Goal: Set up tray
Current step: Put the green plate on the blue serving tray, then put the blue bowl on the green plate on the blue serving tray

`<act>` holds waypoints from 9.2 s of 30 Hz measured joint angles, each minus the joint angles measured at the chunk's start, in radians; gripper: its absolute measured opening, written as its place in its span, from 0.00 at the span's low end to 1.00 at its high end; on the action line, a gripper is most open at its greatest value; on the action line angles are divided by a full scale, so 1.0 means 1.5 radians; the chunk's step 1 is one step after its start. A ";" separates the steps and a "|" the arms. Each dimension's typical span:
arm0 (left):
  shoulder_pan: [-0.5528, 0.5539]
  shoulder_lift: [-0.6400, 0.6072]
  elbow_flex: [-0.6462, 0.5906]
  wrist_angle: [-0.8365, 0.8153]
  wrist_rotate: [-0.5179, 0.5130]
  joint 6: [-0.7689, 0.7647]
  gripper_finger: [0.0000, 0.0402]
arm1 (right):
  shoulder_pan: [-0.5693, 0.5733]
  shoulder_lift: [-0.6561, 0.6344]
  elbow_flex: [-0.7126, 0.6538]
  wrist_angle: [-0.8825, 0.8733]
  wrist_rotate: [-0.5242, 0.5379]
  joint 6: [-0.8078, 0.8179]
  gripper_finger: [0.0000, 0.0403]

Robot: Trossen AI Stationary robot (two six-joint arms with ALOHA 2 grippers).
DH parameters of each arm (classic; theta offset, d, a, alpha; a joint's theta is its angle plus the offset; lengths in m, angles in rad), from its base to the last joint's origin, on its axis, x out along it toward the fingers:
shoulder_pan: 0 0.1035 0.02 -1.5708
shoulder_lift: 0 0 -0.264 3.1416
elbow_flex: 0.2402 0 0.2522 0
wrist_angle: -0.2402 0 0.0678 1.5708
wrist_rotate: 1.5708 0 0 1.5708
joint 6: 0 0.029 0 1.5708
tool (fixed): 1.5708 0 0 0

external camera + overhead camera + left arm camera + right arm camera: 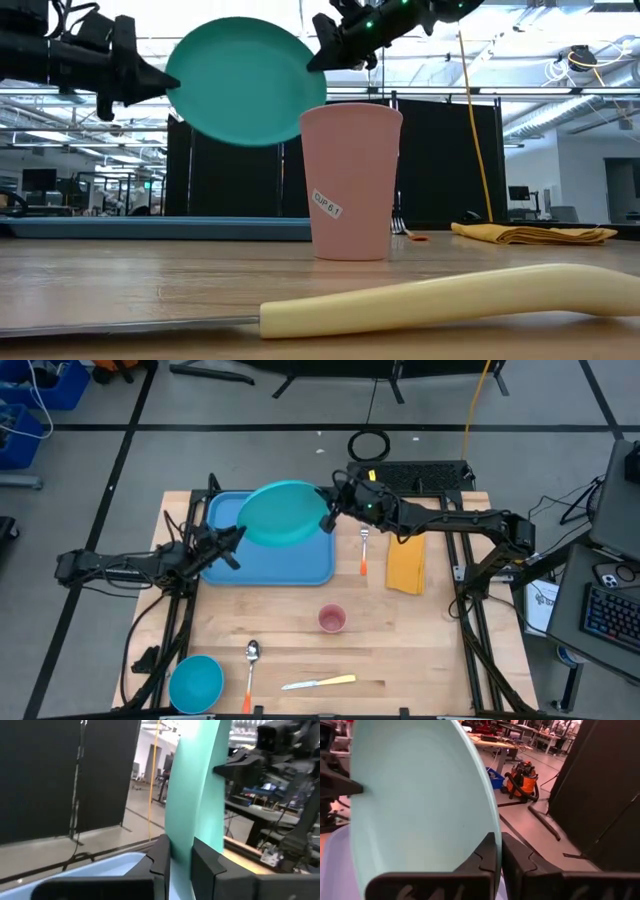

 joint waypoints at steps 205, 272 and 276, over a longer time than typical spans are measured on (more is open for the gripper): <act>0.387 0.001 0.215 -0.575 0.521 -0.368 0.24 | 0.043 -0.038 -0.099 -0.220 0.117 -0.156 0.39; -0.534 0.478 0.477 -0.746 0.327 -0.389 0.24 | 0.204 -0.108 -0.184 -0.212 0.012 -0.020 0.39; -0.567 0.509 0.477 -0.749 0.353 -0.432 0.24 | 0.204 -0.108 -0.184 -0.212 0.012 -0.020 0.38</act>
